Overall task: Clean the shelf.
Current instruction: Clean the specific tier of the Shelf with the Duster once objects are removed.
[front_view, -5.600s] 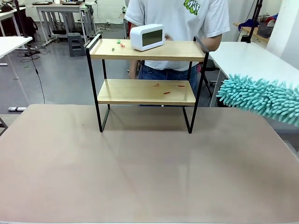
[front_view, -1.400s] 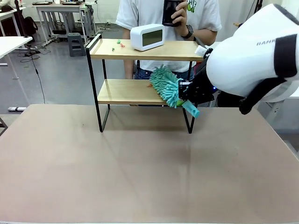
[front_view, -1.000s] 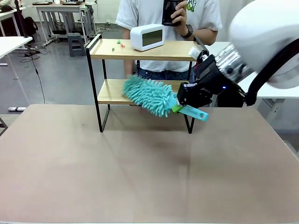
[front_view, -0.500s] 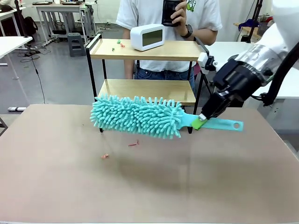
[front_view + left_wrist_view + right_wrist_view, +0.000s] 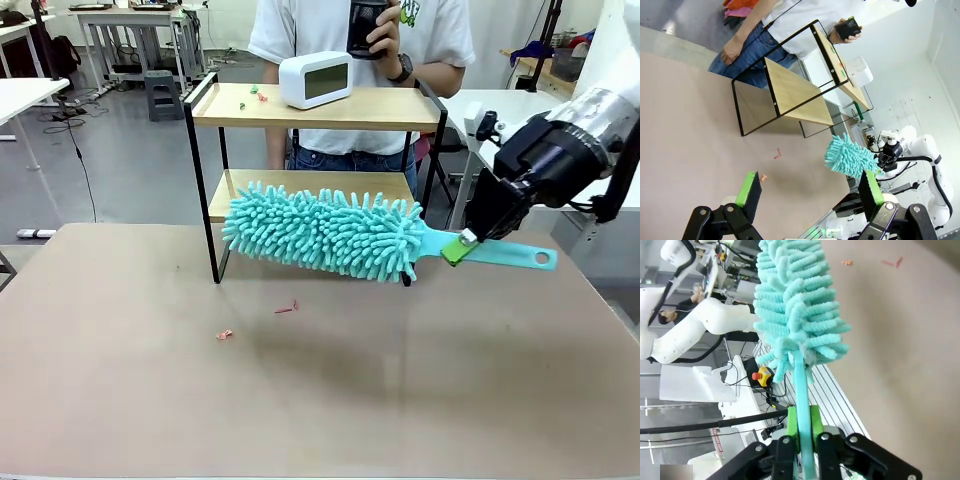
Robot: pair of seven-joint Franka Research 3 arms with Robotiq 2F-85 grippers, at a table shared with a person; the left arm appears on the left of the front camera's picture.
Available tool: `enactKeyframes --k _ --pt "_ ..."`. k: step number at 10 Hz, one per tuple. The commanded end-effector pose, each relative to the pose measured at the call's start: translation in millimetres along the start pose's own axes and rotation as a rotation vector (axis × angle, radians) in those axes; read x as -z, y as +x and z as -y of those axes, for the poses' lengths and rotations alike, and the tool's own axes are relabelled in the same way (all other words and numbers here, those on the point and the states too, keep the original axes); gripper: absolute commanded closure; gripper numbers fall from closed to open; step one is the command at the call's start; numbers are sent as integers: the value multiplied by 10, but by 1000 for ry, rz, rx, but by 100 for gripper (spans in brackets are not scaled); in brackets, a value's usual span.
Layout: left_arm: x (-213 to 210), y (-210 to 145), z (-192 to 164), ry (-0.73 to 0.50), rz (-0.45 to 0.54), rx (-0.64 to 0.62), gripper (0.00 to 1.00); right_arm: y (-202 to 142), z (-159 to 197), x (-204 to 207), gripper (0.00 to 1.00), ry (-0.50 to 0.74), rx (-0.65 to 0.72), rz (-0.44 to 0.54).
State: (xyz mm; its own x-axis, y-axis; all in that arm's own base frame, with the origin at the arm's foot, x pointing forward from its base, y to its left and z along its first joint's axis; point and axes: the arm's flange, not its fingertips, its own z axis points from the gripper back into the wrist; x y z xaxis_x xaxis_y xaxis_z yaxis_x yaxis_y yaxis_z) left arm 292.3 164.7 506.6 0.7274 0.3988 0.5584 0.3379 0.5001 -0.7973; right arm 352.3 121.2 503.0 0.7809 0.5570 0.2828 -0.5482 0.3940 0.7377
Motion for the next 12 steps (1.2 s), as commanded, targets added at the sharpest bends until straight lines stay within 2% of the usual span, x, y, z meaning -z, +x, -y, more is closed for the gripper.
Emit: enactKeyframes --k 1,2,4,5,7,8,9,10,12 --pt "28 -15 18 -20 19 17 0 -340 -42 -351 100 14 -78 23" --pt "28 -15 18 -20 19 17 0 -665 -68 -674 100 -18 -60 66" --pt "28 -15 18 -20 19 17 0 -1482 -75 -1283 100 -119 82 193" --pt "28 -15 18 -20 19 17 0 -1952 -61 -1494 100 -173 189 301" --pt "28 -15 18 -20 19 17 0 -2599 76 -1586 100 -284 449 475" --pt "28 -15 18 -20 19 17 0 -2676 282 -1491 100 -340 594 517" --pt "28 -15 18 -20 19 17 0 -2544 522 -1338 100 -394 673 553" --pt "28 -15 18 -20 19 17 0 -2803 109 -1731 100 -305 436 462" --pt "28 -15 18 -20 19 17 0 -2803 109 -1731 100 -305 436 462"
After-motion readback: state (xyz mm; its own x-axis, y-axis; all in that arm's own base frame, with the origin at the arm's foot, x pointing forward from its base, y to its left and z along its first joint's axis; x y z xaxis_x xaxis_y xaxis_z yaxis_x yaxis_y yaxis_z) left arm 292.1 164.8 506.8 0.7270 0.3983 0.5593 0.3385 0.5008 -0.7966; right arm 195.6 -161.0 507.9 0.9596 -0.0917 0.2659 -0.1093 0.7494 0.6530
